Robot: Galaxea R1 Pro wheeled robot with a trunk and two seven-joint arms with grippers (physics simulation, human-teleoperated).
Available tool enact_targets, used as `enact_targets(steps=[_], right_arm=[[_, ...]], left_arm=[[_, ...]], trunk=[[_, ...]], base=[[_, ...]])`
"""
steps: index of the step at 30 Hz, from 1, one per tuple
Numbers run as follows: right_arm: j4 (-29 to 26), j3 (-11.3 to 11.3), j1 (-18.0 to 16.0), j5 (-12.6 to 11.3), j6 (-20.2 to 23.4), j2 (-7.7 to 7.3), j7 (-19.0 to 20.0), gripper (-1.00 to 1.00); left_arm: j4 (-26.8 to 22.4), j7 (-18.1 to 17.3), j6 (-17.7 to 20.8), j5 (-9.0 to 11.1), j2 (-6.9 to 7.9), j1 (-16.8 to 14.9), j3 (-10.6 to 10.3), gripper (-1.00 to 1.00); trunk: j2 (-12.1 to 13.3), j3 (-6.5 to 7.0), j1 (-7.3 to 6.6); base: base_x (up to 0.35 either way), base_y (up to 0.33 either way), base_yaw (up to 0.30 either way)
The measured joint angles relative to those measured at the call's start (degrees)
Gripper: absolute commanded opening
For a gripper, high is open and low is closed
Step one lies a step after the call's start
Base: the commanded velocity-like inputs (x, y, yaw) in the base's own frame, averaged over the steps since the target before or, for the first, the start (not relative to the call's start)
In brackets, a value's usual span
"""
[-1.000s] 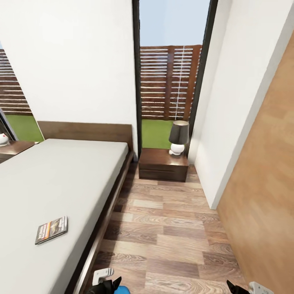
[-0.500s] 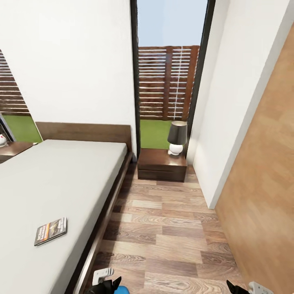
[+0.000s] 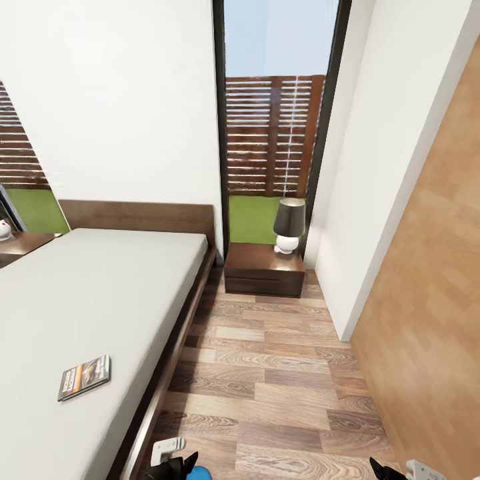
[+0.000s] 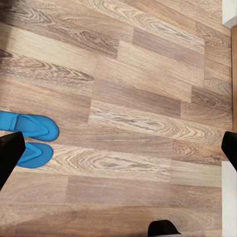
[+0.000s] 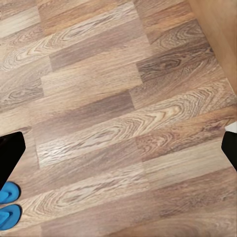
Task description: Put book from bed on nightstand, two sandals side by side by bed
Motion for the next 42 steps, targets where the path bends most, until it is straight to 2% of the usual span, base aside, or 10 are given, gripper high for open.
enact_targets(steps=[14,24,42], right_arm=[[0.0,-0.02,0.0,0.0,0.0,-0.09,0.25,1.0],[0.0,-0.01,0.0,0.01,0.0,-0.01,-0.07,1.0],[-0.02,-0.01,0.02,0.0,0.0,-0.02,0.02,1.0]], left_arm=[[0.0,0.0,0.0,0.0,0.01,0.0,0.0,1.0],[0.0,0.0,0.0,0.0,0.01,-0.01,0.01,1.0],[0.02,0.01,0.01,0.0,0.02,-0.01,0.0,1.0]], trunk=[[5.63,2.53,-3.08],[5.65,2.54,-3.09],[5.66,2.54,-3.09]], base=[[0.0,0.0,0.0],[0.0,0.0,-0.022],[0.0,0.0,-0.27]])
